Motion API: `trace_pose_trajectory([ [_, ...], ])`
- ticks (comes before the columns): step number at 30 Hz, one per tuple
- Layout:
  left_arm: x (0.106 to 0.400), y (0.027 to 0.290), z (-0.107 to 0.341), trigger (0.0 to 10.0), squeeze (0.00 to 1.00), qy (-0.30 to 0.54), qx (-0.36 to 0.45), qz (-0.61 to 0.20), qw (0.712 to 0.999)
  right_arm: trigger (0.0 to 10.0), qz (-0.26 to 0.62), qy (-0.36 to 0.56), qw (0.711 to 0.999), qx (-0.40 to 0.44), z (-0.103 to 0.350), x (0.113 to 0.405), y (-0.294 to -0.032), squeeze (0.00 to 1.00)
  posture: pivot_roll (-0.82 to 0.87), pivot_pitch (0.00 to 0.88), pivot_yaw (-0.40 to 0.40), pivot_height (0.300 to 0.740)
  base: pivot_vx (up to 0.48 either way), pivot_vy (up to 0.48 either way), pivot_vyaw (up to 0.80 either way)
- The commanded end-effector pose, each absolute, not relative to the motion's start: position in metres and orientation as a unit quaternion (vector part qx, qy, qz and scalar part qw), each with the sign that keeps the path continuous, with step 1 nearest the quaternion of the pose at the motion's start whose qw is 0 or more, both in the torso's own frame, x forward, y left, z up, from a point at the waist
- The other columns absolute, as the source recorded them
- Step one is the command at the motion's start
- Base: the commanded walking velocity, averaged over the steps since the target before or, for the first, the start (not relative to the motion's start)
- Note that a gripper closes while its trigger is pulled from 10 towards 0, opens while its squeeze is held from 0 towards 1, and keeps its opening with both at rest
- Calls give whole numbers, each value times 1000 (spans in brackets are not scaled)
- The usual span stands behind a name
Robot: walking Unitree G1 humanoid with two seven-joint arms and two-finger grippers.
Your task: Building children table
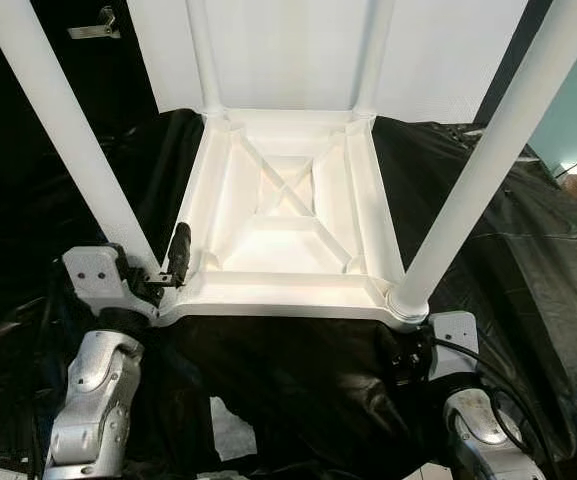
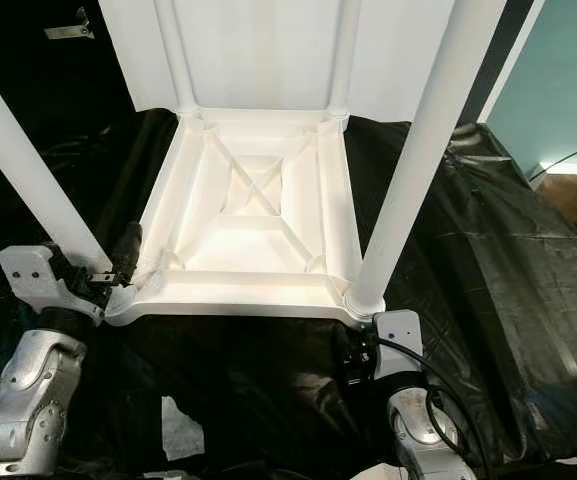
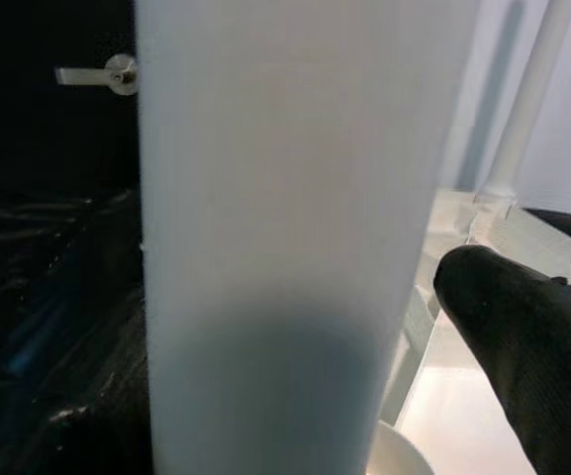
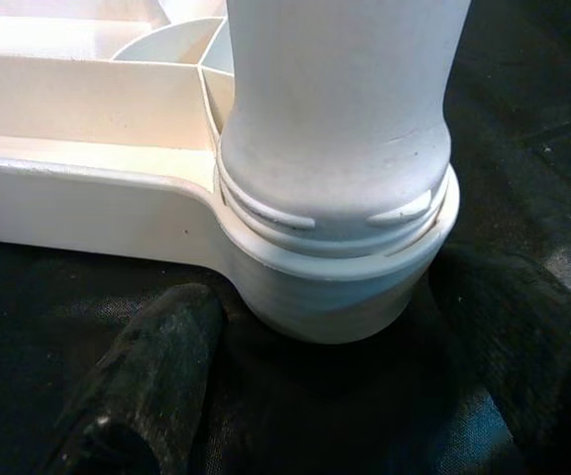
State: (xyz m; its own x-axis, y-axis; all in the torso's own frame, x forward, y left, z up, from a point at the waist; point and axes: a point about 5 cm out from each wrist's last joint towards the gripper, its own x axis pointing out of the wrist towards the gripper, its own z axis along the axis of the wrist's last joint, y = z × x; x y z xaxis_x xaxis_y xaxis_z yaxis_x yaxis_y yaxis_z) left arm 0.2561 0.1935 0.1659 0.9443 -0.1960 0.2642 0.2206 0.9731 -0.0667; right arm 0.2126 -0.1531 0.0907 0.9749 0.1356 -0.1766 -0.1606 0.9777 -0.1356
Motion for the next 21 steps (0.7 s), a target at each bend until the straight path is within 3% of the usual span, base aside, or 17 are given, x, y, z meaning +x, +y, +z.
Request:
trace_pose_trajectory([
  [1, 261, 189, 156, 10000, 0, -97, -46, -99, 989, 10000, 78, 68, 992, -74, 97, 214, -150, 0, 34, 47, -2, 740, 0, 0, 0],
  [7, 264, 192, 138, 10000, 0, -50, -72, -50, 995, 10000, 65, 60, 994, -62, 106, 219, -151, 0, 25, 48, -1, 740, 0, 0, 0],
  [17, 262, 192, 136, 10000, 0, -51, -58, -48, 996, 10000, 68, 61, 994, -64, 105, 219, -151, 0, 27, 47, -6, 740, 0, 0, 0],
  [18, 261, 193, 137, 10000, 149, -54, -59, -48, 996, 10000, 68, 62, 994, -65, 105, 219, -151, 0, 28, 46, -7, 740, 0, 0, 0],
  [20, 261, 193, 137, 10000, 149, -55, -60, -48, 996, 10000, 69, 63, 994, -65, 105, 219, -151, 0, 28, 46, -7, 740, 0, 0, 0],
  [21, 261, 193, 139, 10000, 1000, -66, -62, -47, 995, 10000, 70, 64, 993, -65, 105, 219, -150, 0, 28, 46, -7, 740, 0, 0, 0],
])
